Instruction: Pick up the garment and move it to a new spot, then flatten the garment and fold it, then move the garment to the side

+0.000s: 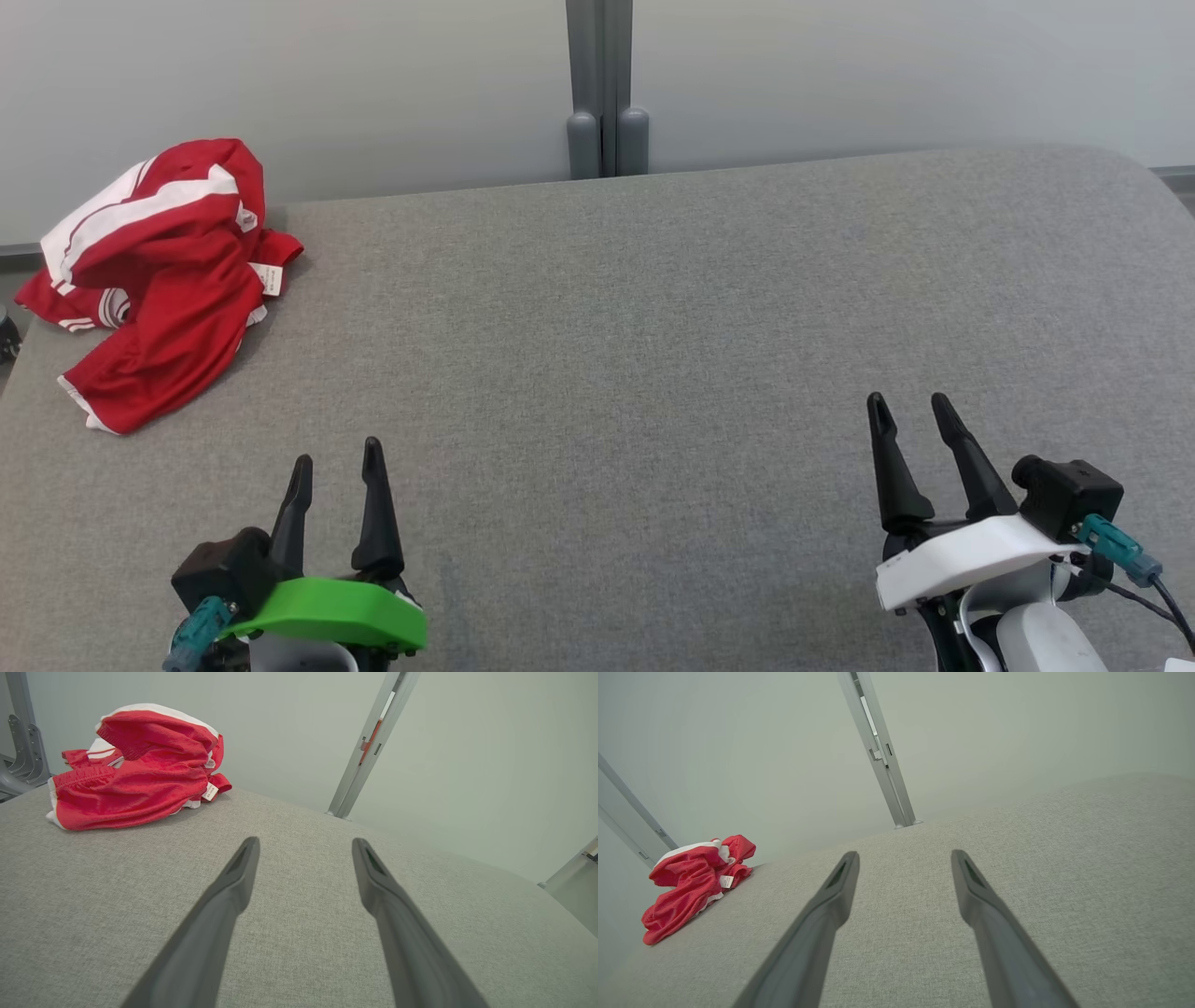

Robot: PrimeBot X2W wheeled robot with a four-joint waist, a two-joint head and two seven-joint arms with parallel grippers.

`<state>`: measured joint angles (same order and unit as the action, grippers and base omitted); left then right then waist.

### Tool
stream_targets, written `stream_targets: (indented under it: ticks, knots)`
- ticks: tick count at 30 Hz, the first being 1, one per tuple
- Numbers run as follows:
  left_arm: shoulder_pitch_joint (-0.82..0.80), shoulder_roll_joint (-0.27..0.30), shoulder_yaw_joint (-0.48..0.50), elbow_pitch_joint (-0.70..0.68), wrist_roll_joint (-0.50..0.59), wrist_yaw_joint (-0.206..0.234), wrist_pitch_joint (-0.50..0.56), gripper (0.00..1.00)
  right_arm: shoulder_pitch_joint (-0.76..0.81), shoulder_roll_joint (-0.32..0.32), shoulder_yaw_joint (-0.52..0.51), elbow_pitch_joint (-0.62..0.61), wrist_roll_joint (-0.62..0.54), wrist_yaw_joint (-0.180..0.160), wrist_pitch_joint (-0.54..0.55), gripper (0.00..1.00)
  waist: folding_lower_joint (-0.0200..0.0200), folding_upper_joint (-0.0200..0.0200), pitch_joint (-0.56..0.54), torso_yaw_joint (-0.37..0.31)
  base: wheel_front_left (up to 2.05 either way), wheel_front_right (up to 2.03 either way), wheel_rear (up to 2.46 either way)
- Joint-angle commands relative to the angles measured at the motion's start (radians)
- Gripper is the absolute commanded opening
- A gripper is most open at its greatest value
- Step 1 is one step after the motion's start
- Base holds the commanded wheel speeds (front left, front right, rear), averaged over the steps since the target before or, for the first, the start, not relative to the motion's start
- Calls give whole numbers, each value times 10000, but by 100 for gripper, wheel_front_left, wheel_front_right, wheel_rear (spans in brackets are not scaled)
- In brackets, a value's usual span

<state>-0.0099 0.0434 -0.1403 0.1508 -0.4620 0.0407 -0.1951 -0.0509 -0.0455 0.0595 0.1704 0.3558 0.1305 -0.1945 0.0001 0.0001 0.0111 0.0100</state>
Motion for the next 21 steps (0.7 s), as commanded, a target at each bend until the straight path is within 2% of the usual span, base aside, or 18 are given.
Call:
stream_targets:
  ticks: [1,21]
  knots:
    - [62,82,-51,-45,256,57,-86,100,-90,-51,32,-32,-275,2,-93,100,0,-1,5,2,0,0,0]
    - [275,93,-201,217,1444,174,-483,100,-19,-60,41,95,-1912,2,-491,100,-1,-1,-65,32,0,0,0]
